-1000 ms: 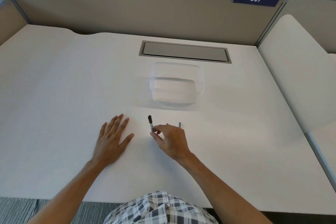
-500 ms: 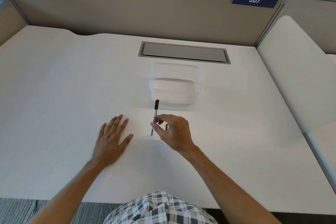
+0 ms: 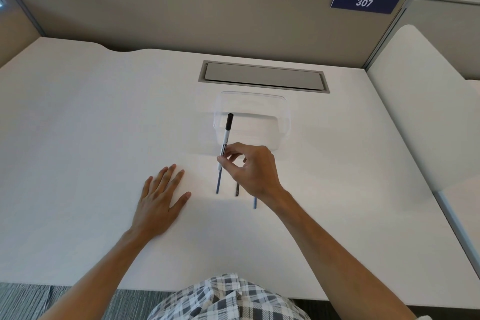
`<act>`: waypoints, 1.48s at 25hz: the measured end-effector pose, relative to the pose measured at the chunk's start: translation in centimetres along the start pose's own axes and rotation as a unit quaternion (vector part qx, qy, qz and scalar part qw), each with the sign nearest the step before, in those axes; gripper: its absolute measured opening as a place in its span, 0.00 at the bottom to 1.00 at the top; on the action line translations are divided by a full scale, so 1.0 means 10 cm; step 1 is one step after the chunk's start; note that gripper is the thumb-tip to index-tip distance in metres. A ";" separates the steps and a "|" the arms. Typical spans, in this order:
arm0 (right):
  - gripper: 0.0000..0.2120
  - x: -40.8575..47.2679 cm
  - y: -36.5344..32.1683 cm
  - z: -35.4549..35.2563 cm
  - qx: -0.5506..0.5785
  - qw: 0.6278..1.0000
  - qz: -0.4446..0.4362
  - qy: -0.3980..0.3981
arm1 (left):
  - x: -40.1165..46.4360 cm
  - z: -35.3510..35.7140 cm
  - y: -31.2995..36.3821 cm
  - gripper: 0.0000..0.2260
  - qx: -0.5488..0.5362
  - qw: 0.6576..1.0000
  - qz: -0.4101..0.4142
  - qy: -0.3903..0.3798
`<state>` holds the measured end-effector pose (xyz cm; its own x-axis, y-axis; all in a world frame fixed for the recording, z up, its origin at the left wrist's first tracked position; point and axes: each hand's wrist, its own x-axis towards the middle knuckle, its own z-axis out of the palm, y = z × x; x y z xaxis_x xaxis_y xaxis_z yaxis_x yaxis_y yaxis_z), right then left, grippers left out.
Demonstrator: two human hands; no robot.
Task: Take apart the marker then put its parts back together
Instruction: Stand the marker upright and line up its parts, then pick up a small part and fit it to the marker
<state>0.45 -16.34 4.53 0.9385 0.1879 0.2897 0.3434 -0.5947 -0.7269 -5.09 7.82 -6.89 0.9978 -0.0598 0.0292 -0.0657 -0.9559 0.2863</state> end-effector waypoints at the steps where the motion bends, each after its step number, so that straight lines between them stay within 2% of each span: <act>1: 0.03 0.01 0.00 -0.02 0.002 1.000 0.000 0.004 | 0.00 0.00 0.00 0.31 0.000 1.000 0.001 -0.001; 14: 0.06 -0.22 0.11 -0.06 0.022 0.997 0.070 -0.012 | 0.04 -0.11 0.09 0.33 -0.041 0.999 -0.006 0.006; 19: 0.06 -0.35 0.21 -0.08 0.043 0.995 0.095 -0.009 | 0.03 -0.28 0.34 0.21 -0.075 0.991 0.019 0.110; 23: 0.05 -0.41 0.28 -0.07 0.074 0.990 0.118 -0.020 | 0.01 -0.40 0.57 0.17 -0.080 0.972 0.074 0.207; 25: 0.05 -0.43 0.30 -0.05 0.085 0.987 0.130 -0.032 | 0.03 -0.46 0.65 0.17 -0.065 0.964 0.120 0.230; 30: 0.05 -0.47 0.23 0.04 0.117 0.981 0.136 -0.069 | 0.07 -0.49 0.72 0.14 -0.016 0.953 0.242 0.183; 33: 0.05 -0.48 0.19 0.09 0.123 0.978 0.144 -0.087 | 0.04 -0.45 0.70 0.08 -0.025 0.949 0.249 0.192; 37: 0.09 -0.47 0.17 0.12 0.146 0.970 0.162 -0.109 | -0.03 -0.45 0.65 0.10 -0.047 0.958 0.213 0.184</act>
<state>-3.30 -17.26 1.17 0.9731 0.2079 -0.0990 -0.0053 -0.4095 -0.9123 -5.90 2.89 -0.71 0.8102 -0.3167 0.4932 -0.4840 -0.8362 0.2580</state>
